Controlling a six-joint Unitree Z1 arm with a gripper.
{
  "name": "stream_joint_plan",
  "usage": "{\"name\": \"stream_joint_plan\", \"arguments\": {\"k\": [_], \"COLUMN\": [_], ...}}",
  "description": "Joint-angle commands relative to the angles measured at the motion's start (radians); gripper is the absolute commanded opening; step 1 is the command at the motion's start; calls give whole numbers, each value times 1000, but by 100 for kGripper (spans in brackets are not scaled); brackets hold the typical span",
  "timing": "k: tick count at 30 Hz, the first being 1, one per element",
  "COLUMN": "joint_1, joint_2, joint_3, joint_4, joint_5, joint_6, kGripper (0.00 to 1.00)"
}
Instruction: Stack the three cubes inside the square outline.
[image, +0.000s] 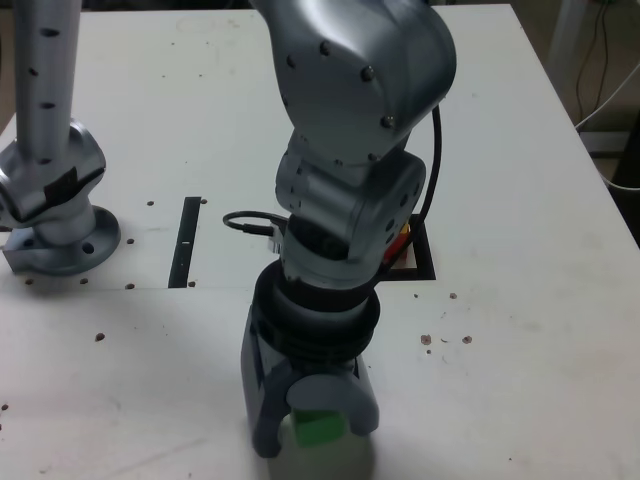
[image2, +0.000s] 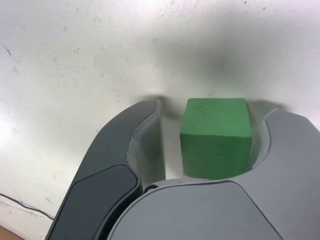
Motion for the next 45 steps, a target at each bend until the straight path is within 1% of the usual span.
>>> {"name": "stream_joint_plan", "arguments": {"k": [1, 3, 7, 9, 12, 14, 18, 22, 27, 29, 30, 32, 34, 36, 40, 45], "joint_1": [0, 0, 0, 0, 0, 0, 2, 19, 80, 107, 123, 148, 178, 216, 299, 373], "joint_2": [0, -2, -3, -3, -6, -14, -49, -106, -181, -211, -228, -249, -258, -258, -251, -248], "joint_3": [3, 2, 3, 4, 2, -4, -15, -25, -65, -89, -107, -137, -168, -193, -209, -219], "joint_4": [-3, -4, -19, -30, -37, -33, -7, 60, 218, 281, 316, 362, 398, 425, 443, 438], "joint_5": [-3, -2, 7, 13, 22, 36, 82, 130, 160, 182, 201, 228, 244, 247, 235, 232], "joint_6": [2, 2, 12, 19, 33, 44, 62, 89, 175, 213, 239, 283, 342, 408, 517, 584], "kGripper": [46, 41, 27, 23, 20, 18, 17, 17, 17, 17, 18, 17, 17, 17, 17, 17]}}
